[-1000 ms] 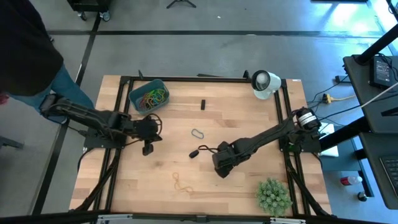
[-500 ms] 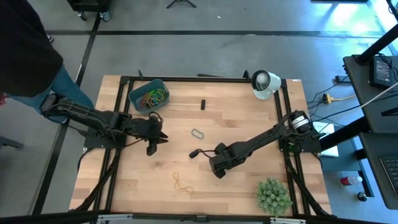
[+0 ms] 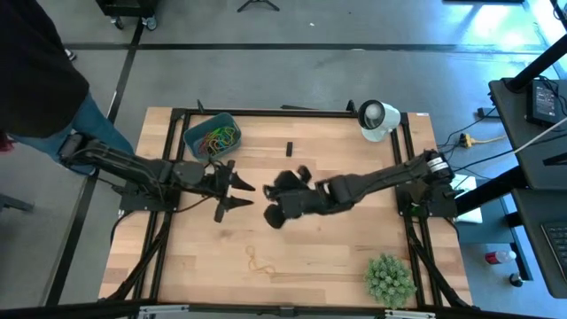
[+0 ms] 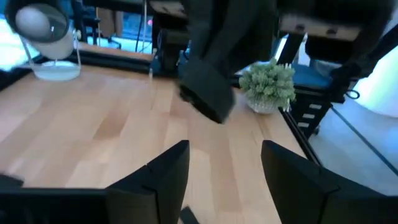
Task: Pick and place rubber bands into bin
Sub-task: Put the bottom right black rubber band into the bin
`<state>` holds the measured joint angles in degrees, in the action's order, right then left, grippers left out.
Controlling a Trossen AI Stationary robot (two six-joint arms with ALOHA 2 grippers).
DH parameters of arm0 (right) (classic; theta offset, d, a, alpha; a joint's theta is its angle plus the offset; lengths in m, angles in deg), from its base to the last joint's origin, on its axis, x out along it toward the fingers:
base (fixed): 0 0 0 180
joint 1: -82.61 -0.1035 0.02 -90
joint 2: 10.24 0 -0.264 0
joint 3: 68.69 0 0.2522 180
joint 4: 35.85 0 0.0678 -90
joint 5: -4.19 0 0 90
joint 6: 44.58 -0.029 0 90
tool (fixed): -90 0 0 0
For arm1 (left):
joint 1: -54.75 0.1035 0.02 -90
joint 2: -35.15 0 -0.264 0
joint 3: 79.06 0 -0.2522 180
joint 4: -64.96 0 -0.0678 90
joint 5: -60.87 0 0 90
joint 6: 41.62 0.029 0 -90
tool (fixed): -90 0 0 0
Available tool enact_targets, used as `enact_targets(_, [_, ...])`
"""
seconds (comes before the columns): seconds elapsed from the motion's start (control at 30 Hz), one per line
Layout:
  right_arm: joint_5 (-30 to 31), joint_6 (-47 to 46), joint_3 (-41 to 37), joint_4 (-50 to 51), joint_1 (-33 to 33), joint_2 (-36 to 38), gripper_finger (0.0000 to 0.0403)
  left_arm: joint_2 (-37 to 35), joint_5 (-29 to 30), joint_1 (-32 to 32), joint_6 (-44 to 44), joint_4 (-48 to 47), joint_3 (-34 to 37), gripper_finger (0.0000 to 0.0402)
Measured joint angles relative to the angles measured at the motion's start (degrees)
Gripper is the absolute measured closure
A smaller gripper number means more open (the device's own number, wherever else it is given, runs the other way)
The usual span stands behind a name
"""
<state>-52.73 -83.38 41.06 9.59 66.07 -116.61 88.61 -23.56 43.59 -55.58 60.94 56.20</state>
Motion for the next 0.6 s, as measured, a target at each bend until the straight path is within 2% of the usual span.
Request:
enact_targets(0.1, [0.94,9.20,2.48,-7.22,0.99,-0.06,0.0400,1.04,-0.15,0.00,0.33,1.07,0.04,0.0205])
enact_targets(0.23, [0.79,15.06,3.52,-11.99,1.71,0.11,0.0401,1.78,0.48,0.00,-0.41,5.48,0.09,0.0205])
enact_targets(0.4, [0.35,16.76,3.45,-12.44,1.78,-0.31,0.0401,1.81,2.14,0.02,-0.35,12.74,-0.02,0.0205])
enact_targets(0.6, [0.32,18.24,3.43,-14.94,1.75,-0.47,0.0402,1.83,2.67,0.02,-0.36,12.37,-0.02,0.0205])
